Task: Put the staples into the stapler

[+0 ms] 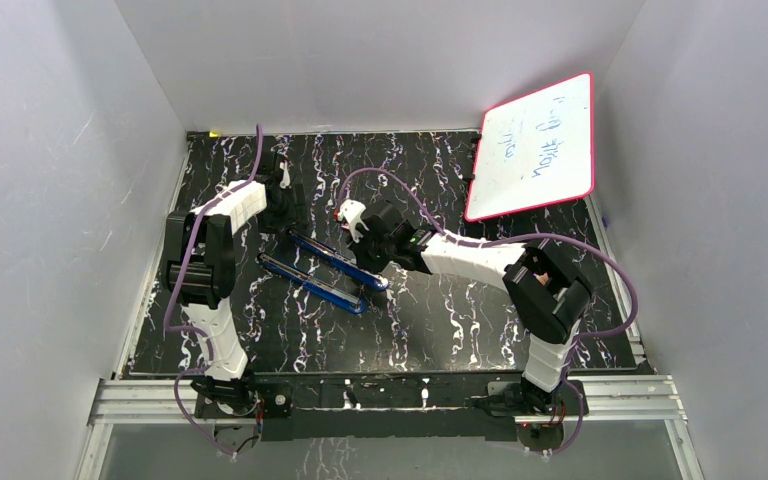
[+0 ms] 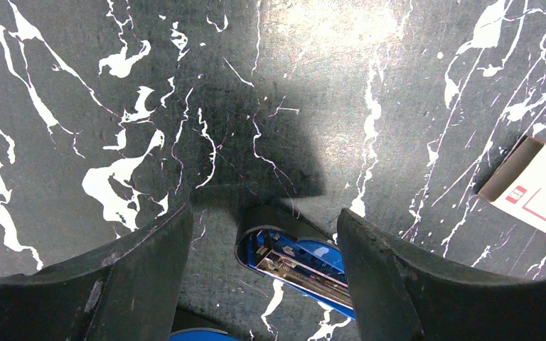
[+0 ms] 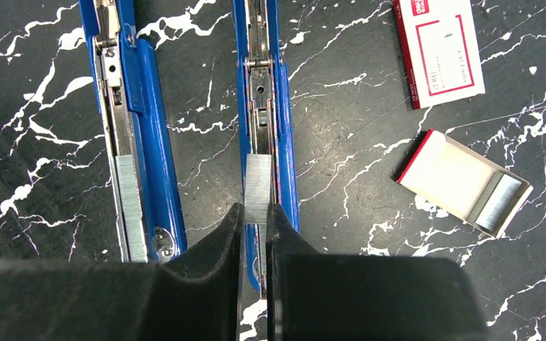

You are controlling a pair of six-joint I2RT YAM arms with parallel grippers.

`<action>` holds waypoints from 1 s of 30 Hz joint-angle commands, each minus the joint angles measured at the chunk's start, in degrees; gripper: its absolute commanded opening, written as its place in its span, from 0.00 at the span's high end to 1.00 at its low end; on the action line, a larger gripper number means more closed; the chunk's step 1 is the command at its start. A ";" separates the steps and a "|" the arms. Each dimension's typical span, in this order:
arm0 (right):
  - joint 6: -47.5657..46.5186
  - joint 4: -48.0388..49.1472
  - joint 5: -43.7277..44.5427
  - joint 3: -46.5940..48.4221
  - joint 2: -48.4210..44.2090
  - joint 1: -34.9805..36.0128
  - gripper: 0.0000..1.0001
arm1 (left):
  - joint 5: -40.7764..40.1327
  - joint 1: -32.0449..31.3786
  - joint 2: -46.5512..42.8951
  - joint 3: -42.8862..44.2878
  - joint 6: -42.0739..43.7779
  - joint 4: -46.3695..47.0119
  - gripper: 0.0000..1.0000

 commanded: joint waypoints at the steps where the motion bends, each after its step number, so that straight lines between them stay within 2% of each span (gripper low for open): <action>1: 0.35 0.02 -0.41 0.86 0.53 0.25 1.00 | 0.42 -0.27 -1.52 0.86 0.41 -1.70 0.28; 23: 0.48 -1.01 0.31 1.19 1.55 0.24 1.00 | 0.56 -0.20 -1.60 0.86 0.41 -1.70 0.28; 30: 0.73 3.76 0.04 -1.22 -1.86 0.29 1.00 | 0.69 -0.25 -1.54 0.91 0.41 -1.70 0.28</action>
